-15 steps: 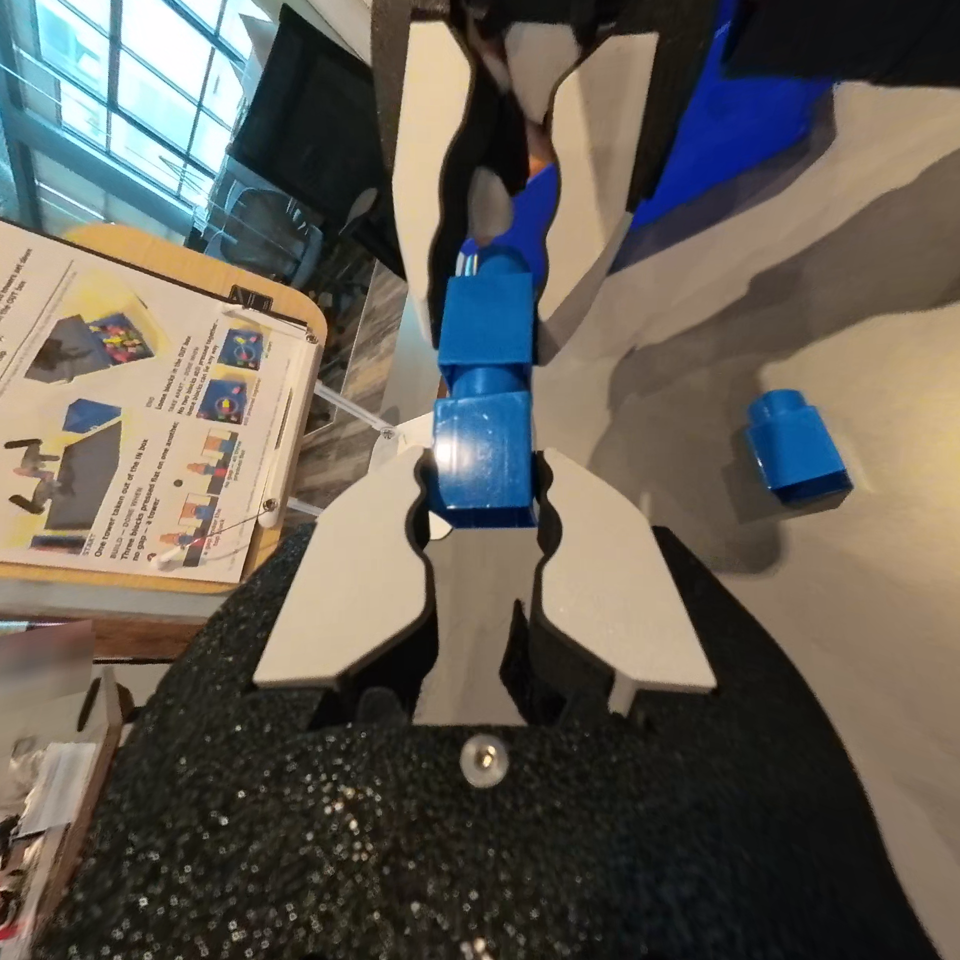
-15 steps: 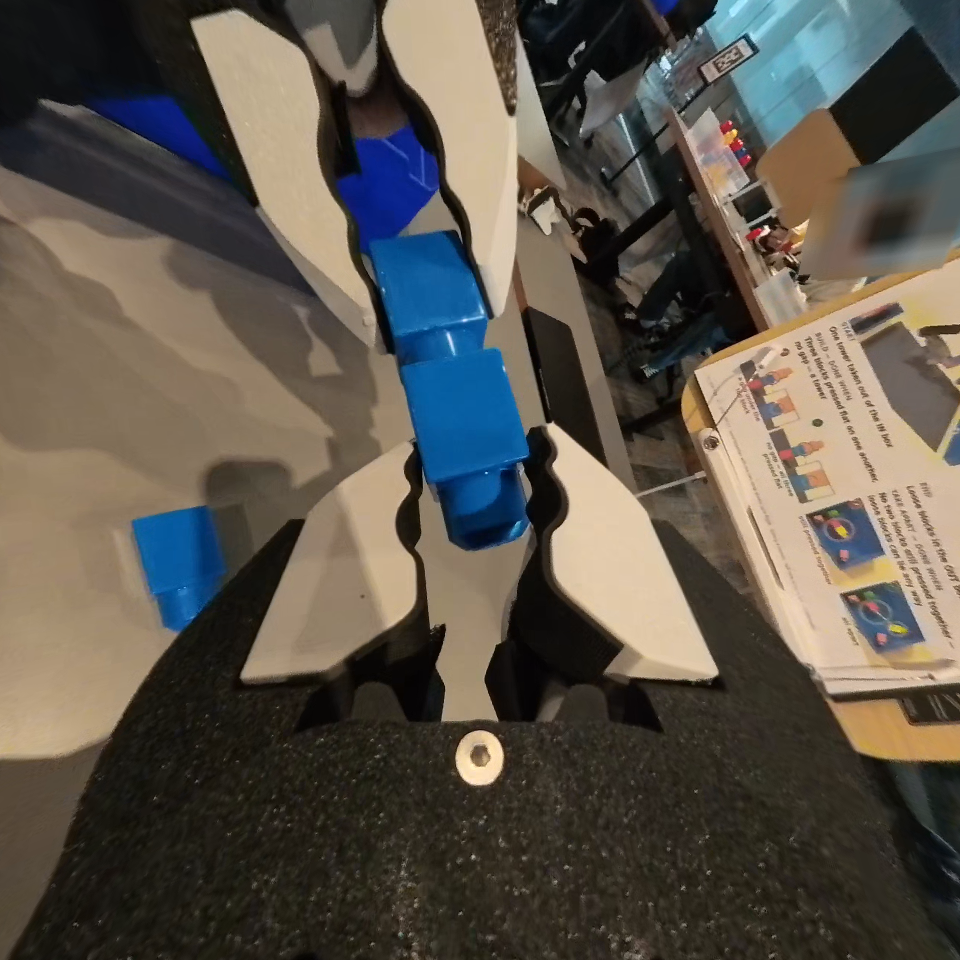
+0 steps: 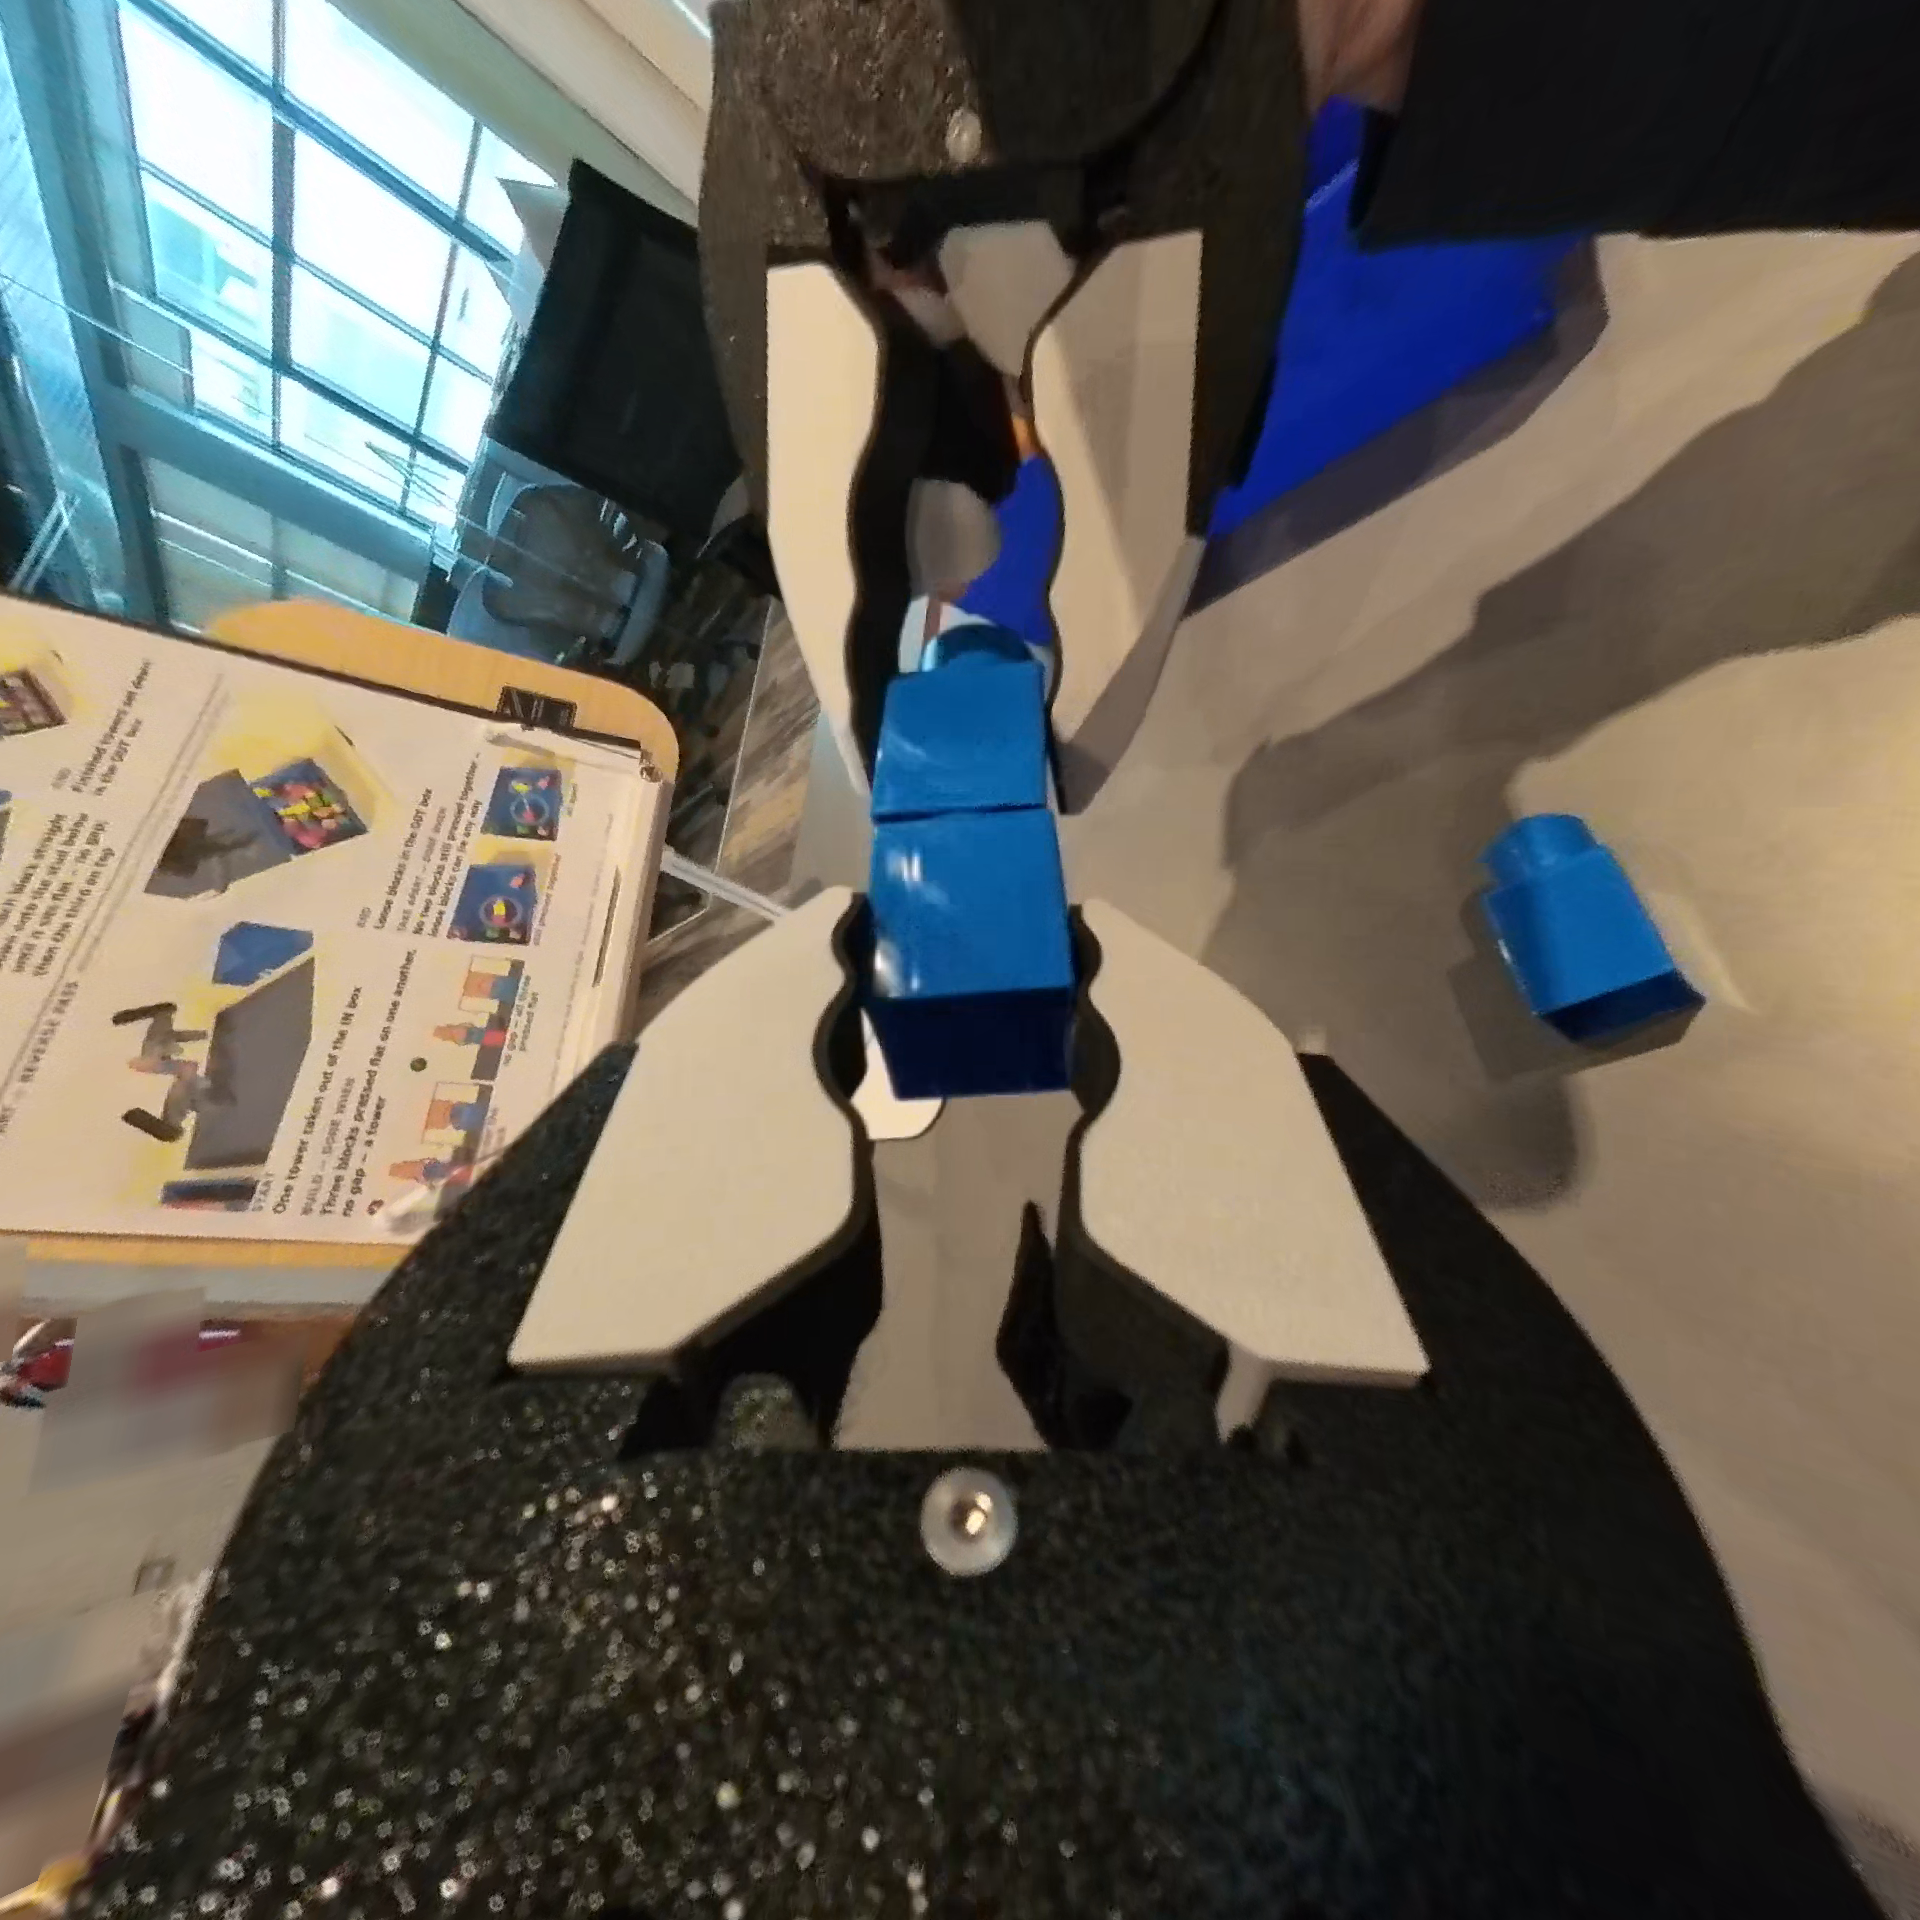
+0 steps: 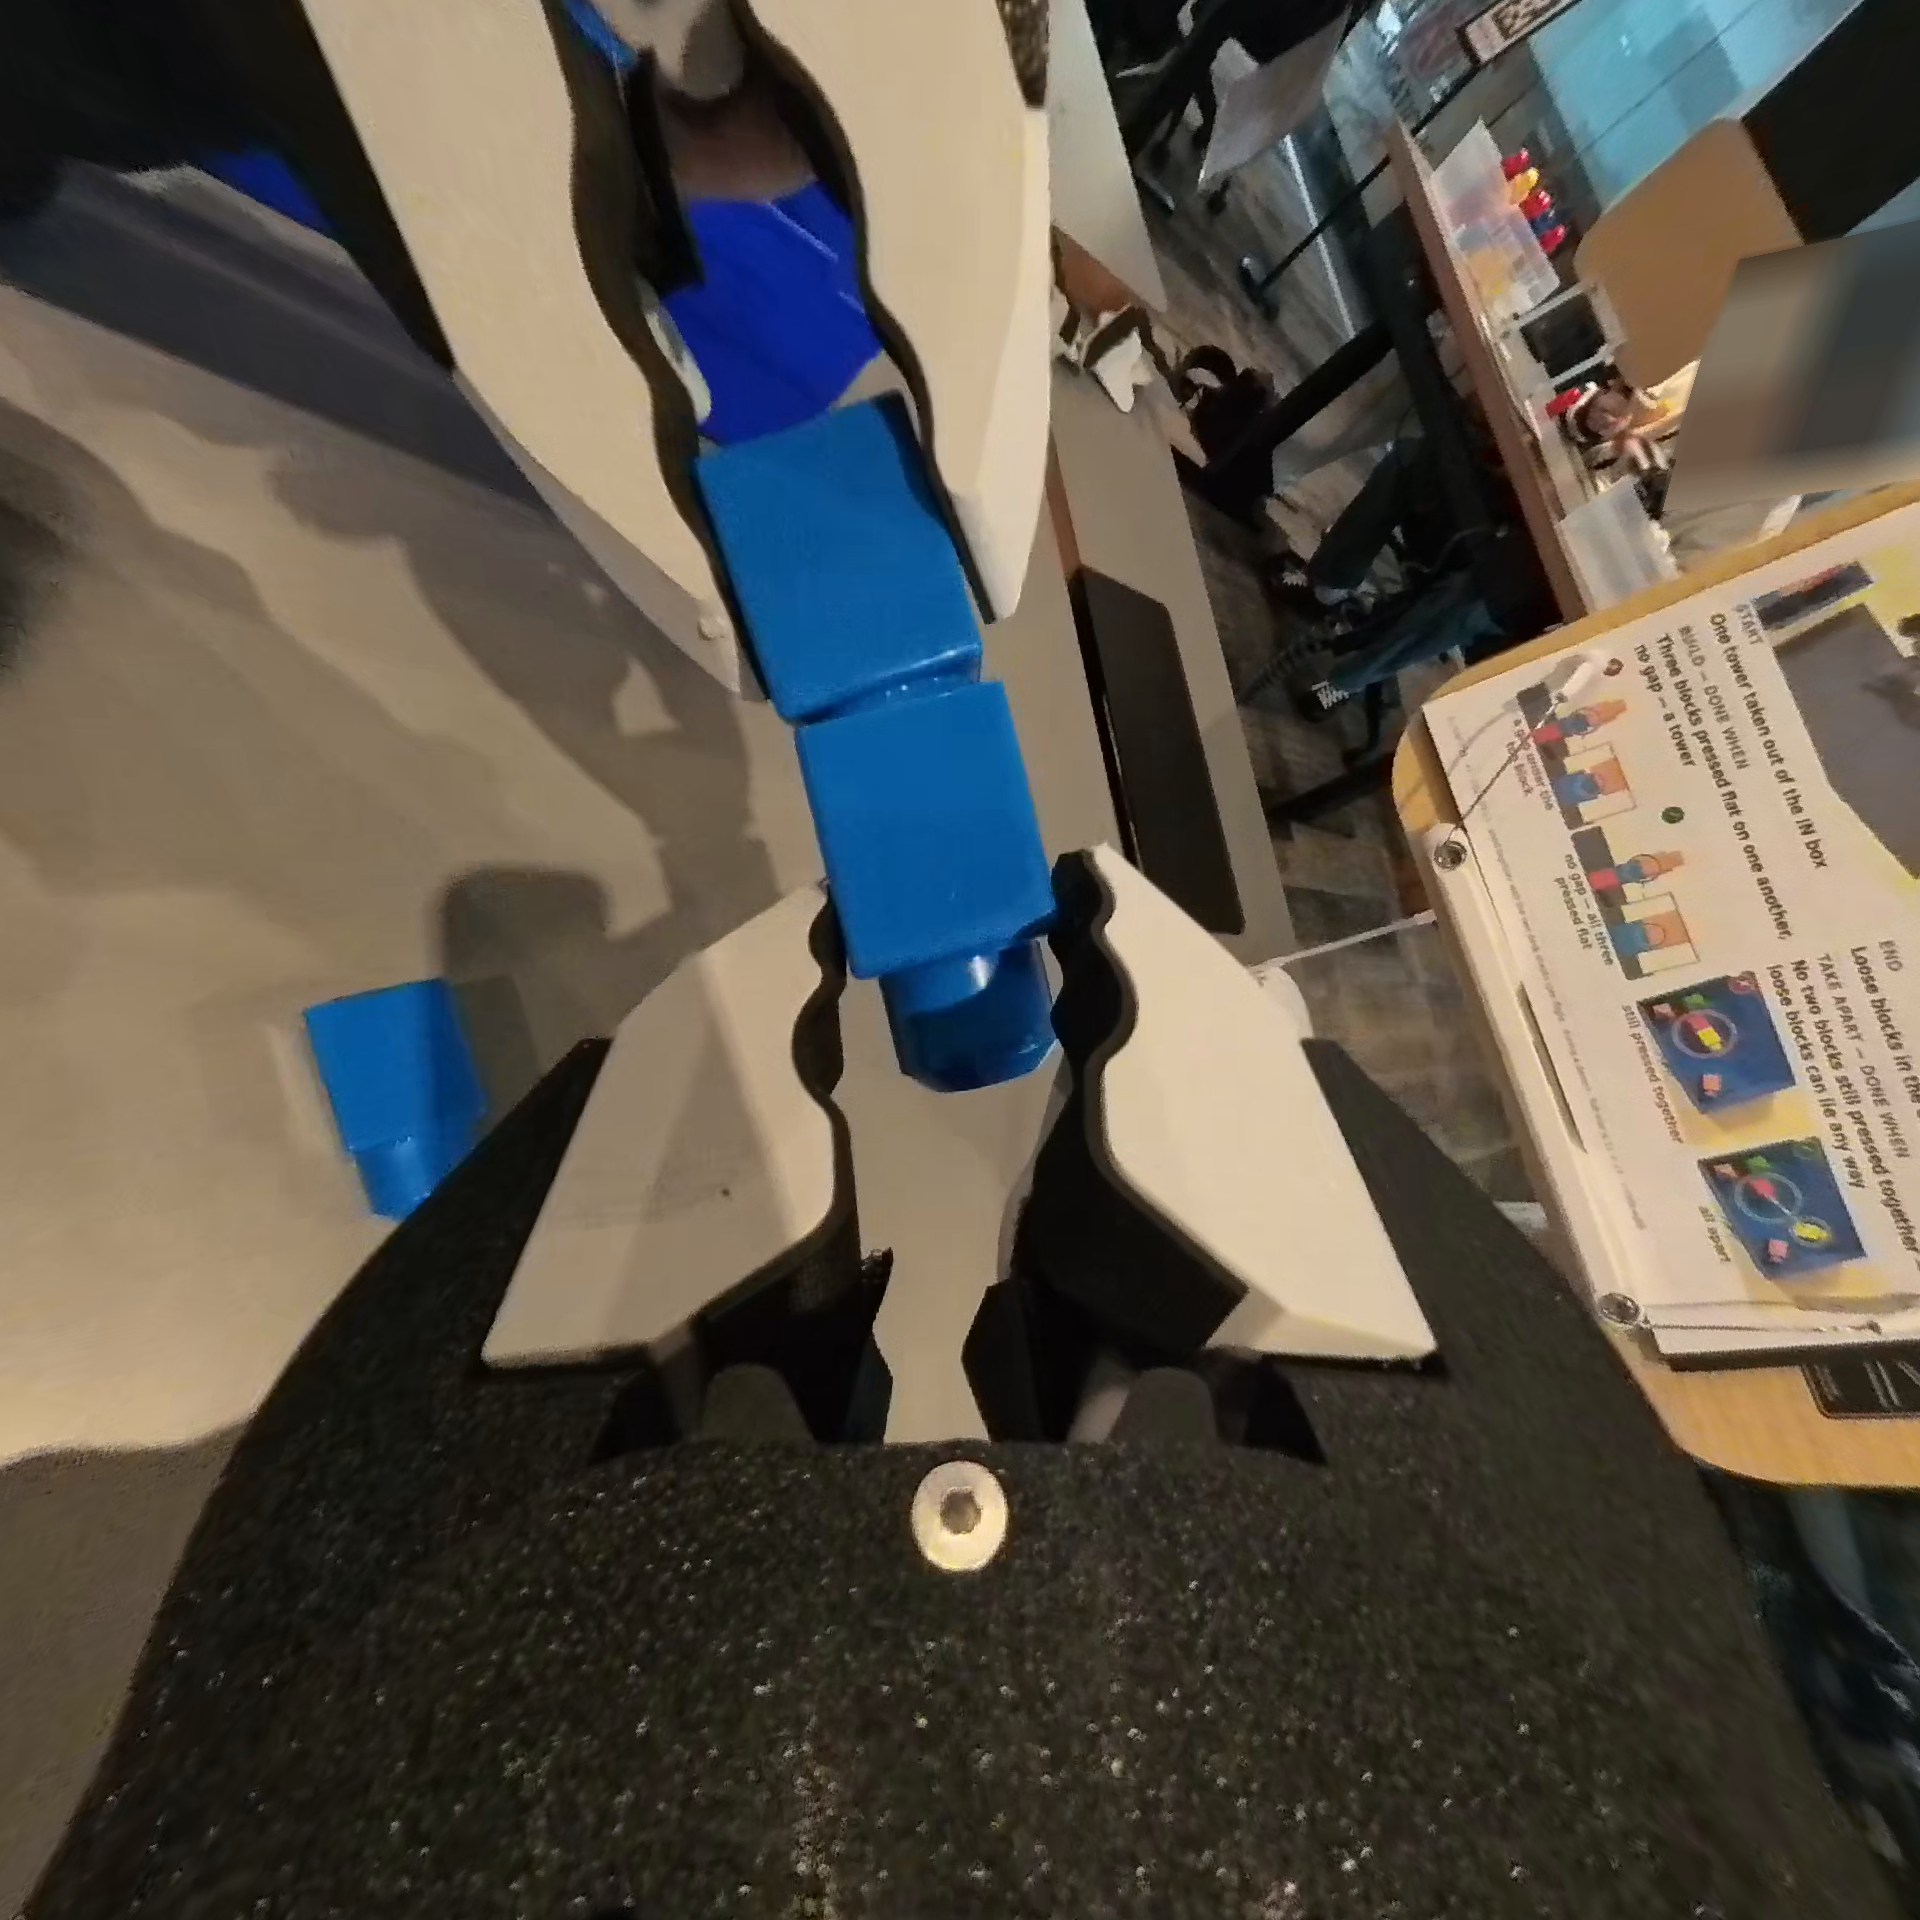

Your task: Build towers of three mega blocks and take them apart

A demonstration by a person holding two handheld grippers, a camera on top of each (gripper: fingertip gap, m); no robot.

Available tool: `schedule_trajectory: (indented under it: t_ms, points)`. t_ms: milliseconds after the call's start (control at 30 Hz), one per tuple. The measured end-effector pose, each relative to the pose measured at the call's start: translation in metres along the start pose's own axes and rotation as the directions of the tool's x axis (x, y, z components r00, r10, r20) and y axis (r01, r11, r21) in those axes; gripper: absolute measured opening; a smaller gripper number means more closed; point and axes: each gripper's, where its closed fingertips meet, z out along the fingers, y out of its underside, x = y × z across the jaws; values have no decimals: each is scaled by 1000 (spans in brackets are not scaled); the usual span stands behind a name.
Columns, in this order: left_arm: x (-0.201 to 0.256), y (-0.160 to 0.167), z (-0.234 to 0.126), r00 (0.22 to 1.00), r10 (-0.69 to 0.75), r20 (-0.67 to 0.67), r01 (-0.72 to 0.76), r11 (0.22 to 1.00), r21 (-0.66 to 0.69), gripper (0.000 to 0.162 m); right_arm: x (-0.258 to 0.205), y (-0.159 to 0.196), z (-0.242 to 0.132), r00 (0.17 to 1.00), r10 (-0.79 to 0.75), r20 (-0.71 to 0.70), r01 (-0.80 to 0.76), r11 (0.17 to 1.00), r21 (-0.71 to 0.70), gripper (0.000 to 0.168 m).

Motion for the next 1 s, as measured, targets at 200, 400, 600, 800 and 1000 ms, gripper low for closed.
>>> schedule_trajectory:
  t_ms: [200, 400, 600, 800, 1000]
  points:
    - [3, 2, -3, 1000, -4, -26, 4, 1000, -2, 35, -4, -6, 0, 999, -49, 9, 49, 998, 26, 38]
    - [6, -7, -6, 999, -13, -51, 16, 997, 69, 35, -8, -12, -8, 996, -87, 19, 85, 993, 82, 38]
    - [-1, -12, -9, 998, -55, -25, 58, 987, 152, 35, -2, -21, -11, 998, -61, -10, 62, 989, 137, 38]
    - [-2, -17, -12, 997, -70, -30, 74, 978, 193, 35, -1, -25, -15, 995, -92, -32, 96, 983, 154, 38]
    - [-3, -19, -14, 997, -77, -31, 82, 975, 207, 35, -1, -29, -17, 991, -120, -52, 127, 980, 152, 38]
